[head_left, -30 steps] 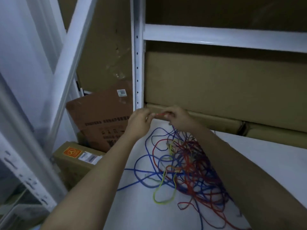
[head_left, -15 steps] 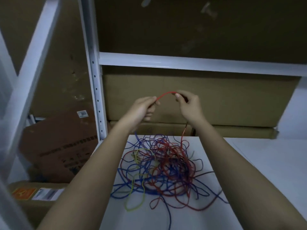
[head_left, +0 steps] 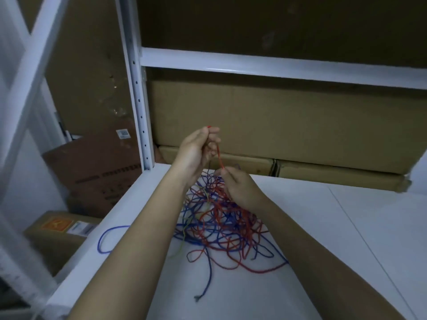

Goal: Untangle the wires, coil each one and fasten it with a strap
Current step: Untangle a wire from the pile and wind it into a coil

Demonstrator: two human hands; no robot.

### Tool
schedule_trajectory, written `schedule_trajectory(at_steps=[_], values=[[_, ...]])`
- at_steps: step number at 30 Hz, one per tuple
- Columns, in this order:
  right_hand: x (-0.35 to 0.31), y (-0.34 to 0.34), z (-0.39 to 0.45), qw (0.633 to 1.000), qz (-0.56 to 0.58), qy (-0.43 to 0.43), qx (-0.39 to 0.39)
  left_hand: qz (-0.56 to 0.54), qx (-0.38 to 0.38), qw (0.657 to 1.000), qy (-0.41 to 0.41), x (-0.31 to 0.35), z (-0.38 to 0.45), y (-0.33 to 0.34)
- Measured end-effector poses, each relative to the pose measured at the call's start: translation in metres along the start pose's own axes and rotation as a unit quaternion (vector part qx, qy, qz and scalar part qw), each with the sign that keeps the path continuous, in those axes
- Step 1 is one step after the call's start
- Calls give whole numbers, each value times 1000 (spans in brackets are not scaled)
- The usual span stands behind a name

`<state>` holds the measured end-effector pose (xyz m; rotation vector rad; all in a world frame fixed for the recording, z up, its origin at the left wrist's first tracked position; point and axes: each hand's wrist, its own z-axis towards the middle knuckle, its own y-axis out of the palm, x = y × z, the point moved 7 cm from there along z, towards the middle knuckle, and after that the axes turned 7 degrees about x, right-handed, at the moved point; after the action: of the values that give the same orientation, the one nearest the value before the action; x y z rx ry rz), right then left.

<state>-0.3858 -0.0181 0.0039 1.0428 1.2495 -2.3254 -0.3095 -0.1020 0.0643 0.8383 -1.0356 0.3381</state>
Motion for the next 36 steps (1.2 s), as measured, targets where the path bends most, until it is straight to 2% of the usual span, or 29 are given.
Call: schedule_trajectory(at_steps=[3,5,8,10,14,15,17,19,22,24,25,27,29,31,33,36], values=[[-15,10,-12,982,-138,-128,-15,2,25,1000,5,-4,-13,-12],[-21,16,-19,964,-191,-186,-17,21,56,998,27,-6,-21,-22],[-32,26,-29,950,-195,-242,-20,91,109,988,57,-10,-32,-37],[-36,26,-32,953,-166,-253,-8,202,120,968,82,-9,-36,-44],[-28,26,-23,974,-100,-200,-28,400,98,898,156,2,-39,-54],[-24,27,-20,981,-75,-171,-52,448,97,873,169,5,-38,-58],[-16,31,-15,987,-43,-117,-106,556,101,801,197,10,-35,-68],[-12,29,-11,987,-40,-84,-128,620,91,746,227,17,-31,-75],[-15,9,-2,993,-33,-89,-64,665,48,714,214,16,-19,-82],[-23,-9,5,992,-32,-122,18,675,16,718,169,9,-12,-83],[-31,-18,7,985,-40,-155,66,665,3,731,151,5,-9,-82],[-47,-33,10,955,-86,-228,169,613,-17,780,121,-2,-7,-77],[-55,-43,15,926,-125,-257,245,531,-46,843,74,-10,-7,-72],[-51,-48,24,920,-110,-242,287,448,-97,888,37,-17,-10,-68],[-38,-53,36,935,-39,-190,297,351,-159,923,-3,-22,-15,-64],[-25,-49,53,947,48,-126,291,215,-233,945,-76,-29,-20,-62]])
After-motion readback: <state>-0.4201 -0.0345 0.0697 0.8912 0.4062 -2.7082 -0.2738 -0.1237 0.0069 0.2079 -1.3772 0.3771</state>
